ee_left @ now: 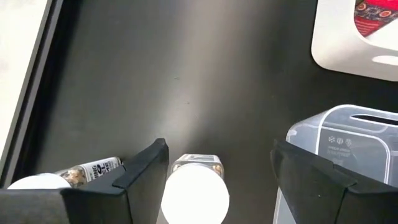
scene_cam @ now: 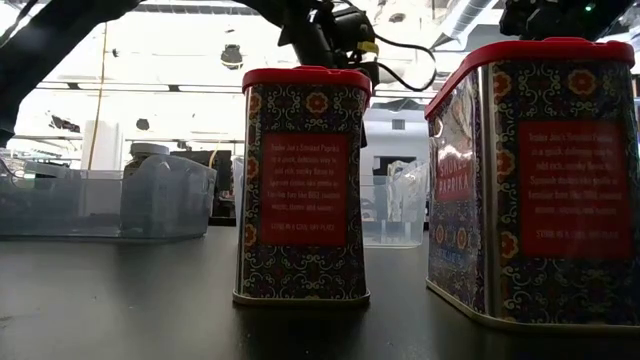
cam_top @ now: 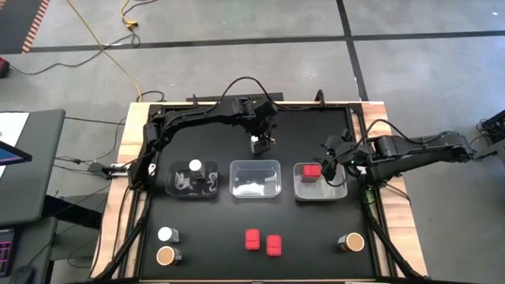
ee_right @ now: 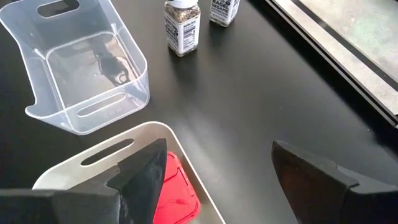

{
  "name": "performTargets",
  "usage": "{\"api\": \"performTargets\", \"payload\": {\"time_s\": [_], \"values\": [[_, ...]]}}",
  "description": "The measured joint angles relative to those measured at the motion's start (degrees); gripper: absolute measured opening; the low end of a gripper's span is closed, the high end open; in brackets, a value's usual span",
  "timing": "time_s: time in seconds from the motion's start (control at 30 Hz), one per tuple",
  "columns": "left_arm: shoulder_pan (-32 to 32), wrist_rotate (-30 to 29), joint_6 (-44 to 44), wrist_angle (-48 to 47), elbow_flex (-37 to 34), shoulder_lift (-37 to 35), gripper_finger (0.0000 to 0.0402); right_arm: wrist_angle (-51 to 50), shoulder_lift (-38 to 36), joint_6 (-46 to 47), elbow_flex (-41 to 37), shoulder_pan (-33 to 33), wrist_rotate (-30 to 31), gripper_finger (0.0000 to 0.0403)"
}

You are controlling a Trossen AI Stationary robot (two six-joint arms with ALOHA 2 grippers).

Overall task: Sort spices by type
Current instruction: Put the top right white seasoning bottle into the black bin

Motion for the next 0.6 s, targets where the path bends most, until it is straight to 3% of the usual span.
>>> {"api": "performTargets", "payload": {"time_s": [0.33,0.6], "values": [[-0.1,-0.2,-1.3,0.1,0.0,0.0,0.0321,0.1,0.0,0.0,0.0,0.0,0.0,0.0317],[-0.2,-1.3,-3.0,0.3,0.0,0.0,0.0324,0.1,0.0,0.1,0.0,0.0,0.0,0.0317]]}}
